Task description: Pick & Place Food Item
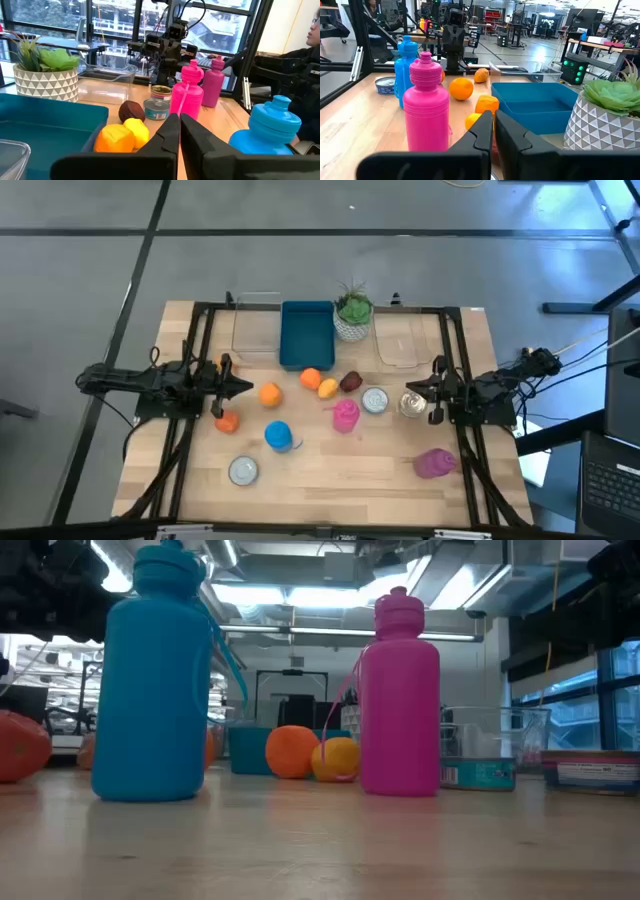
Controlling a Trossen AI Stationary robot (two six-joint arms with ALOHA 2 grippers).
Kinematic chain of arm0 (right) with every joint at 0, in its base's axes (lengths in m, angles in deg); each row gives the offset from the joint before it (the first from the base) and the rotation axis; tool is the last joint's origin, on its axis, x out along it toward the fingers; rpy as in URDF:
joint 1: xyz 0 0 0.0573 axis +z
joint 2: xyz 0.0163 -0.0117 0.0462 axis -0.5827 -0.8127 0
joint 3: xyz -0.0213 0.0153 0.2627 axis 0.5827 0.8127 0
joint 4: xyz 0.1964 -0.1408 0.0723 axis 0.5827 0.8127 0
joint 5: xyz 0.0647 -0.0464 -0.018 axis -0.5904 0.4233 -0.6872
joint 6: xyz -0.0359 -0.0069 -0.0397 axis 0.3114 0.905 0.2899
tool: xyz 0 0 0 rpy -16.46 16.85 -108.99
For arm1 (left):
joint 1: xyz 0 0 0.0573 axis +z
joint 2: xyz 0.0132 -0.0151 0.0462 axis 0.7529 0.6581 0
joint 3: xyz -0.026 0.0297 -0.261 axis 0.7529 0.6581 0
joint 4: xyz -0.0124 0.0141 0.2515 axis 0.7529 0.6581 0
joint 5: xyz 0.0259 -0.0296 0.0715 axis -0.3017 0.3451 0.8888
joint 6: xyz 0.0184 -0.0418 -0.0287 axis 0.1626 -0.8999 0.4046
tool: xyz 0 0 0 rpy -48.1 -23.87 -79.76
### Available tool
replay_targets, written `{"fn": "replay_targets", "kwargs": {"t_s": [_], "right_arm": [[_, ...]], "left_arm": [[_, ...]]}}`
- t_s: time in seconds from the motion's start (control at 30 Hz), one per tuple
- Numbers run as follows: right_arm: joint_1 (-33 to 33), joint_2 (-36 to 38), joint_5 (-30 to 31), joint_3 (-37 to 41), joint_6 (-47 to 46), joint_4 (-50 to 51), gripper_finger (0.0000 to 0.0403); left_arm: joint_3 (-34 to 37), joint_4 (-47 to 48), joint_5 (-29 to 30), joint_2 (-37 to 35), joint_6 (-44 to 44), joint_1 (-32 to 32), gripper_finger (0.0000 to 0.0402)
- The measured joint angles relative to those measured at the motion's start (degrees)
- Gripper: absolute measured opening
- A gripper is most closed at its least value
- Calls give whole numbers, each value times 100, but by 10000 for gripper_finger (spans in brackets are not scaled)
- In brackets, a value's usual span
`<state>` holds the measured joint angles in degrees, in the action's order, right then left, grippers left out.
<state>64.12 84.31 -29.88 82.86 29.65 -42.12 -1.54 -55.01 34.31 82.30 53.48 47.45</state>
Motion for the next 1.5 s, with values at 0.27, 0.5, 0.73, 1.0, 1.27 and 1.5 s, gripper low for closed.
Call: {"fn": "replay_targets", "kwargs": {"t_s": [0.27,0.5,0.73,1.0,1.27,1.5], "right_arm": [[-1,0,0,1,0,1,20],[1,0,0,-1,2,1,20],[1,0,0,-1,0,-1,20],[0,0,0,0,1,0,20],[0,0,0,1,1,0,20],[1,0,0,1,2,-1,20]], "left_arm": [[0,0,2,0,1,-1,11],[-1,0,1,0,1,-1,8],[0,0,0,0,0,0,13],[0,0,0,-1,-1,-1,8],[0,0,0,1,1,0,13],[-2,0,0,1,1,1,8]]}}
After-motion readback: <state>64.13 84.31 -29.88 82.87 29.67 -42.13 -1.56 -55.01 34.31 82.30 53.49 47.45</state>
